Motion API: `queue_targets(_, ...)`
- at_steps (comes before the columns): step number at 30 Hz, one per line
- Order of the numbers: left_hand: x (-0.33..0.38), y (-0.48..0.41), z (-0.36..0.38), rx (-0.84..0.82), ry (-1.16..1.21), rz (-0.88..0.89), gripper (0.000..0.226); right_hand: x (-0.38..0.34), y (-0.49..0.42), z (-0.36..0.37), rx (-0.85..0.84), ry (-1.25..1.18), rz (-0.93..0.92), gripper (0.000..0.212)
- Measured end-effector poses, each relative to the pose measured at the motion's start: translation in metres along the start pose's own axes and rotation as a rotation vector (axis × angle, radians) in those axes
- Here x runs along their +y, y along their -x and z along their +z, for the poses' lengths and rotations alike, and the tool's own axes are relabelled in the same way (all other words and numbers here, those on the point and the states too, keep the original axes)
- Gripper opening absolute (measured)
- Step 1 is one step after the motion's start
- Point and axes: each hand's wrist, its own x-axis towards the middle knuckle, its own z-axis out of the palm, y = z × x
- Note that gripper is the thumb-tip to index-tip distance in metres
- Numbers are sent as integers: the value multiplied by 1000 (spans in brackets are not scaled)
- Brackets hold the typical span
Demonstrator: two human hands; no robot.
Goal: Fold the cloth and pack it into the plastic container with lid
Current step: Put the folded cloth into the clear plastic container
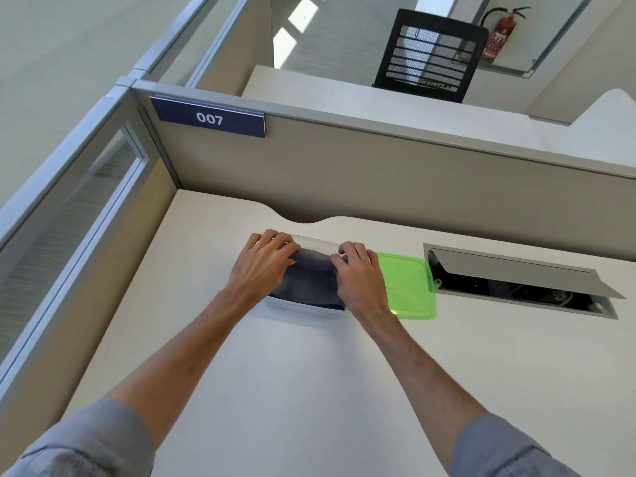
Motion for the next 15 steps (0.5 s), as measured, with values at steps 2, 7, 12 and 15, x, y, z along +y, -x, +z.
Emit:
queue_targets(2, 0, 1, 3, 34, -13, -35, 27, -2, -1, 2, 17, 9, 15, 42)
queue_targets(7, 5, -5, 4, 32, -19, -148, 32, -1, -1, 1, 19, -21, 33, 58)
queue_targets(12, 10, -9, 8, 13, -8, -207, 30, 4, -2, 5, 10, -86, 75, 58)
queue_targets(15, 12, -5, 9, 8, 12, -225, 30, 4, 3, 7, 44, -147, 64, 66)
